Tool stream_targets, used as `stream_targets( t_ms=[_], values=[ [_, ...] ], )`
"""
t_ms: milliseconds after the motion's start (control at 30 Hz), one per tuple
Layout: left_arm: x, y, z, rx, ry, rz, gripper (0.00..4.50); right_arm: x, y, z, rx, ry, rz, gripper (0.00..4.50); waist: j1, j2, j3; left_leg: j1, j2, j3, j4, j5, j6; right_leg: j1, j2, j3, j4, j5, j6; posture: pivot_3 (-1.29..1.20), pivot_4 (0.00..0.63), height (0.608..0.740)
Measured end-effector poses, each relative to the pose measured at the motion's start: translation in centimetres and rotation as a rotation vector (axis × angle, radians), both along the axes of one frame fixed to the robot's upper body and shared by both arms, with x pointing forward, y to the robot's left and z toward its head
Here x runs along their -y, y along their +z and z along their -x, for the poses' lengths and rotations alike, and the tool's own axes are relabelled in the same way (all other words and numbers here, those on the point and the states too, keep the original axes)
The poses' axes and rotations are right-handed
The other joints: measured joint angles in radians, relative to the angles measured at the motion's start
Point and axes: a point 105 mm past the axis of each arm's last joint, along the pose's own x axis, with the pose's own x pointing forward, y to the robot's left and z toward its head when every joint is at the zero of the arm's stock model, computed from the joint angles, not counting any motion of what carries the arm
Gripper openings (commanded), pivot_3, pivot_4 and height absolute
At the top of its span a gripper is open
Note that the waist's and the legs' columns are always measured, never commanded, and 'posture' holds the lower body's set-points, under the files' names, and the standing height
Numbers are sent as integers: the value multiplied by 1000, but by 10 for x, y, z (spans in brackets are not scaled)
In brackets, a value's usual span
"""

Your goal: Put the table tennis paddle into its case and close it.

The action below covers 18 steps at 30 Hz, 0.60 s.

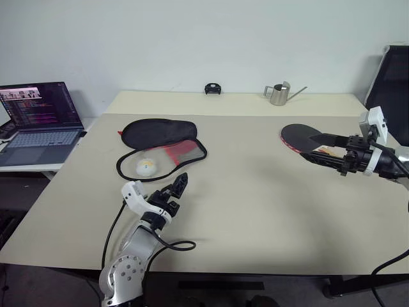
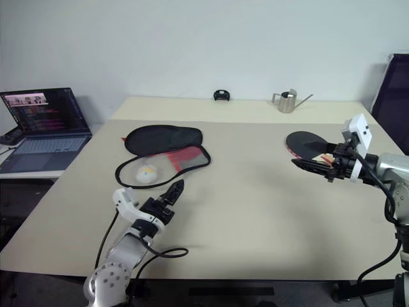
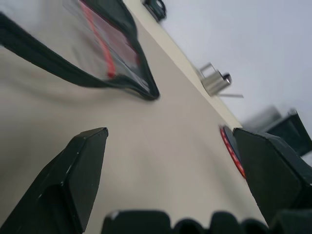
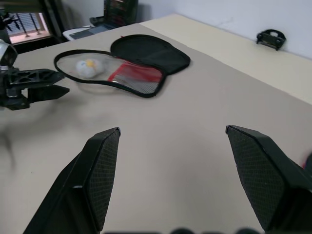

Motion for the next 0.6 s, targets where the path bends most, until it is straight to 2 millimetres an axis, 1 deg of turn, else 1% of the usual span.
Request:
stream_targets(
  t_ms=[67,167,333,600],
  values=[
    [-6,2,-1,-2,36,33,4468,-2,1,1,-2,13,-5,3793,1,0,0,0,0,0,0,0,0,0,0,0,0,0,0,0,150,740],
    [-10,4,-5,-5,61,65,4468,-4,3,2,1,23,-7,3793,2,-1,0,0,0,0,0,0,0,0,0,0,0,0,0,0,150,740],
    [-13,8,-10,3,75,109,4468,-5,3,2,3,22,-8,3793,2,-1,1,0,0,0,0,0,0,0,0,0,0,0,0,0,150,740],
    [-25,13,-28,12,106,137,4468,-5,3,2,3,21,-8,3793,2,-3,2,0,0,0,0,0,0,0,0,0,0,0,0,0,150,740]
  ],
)
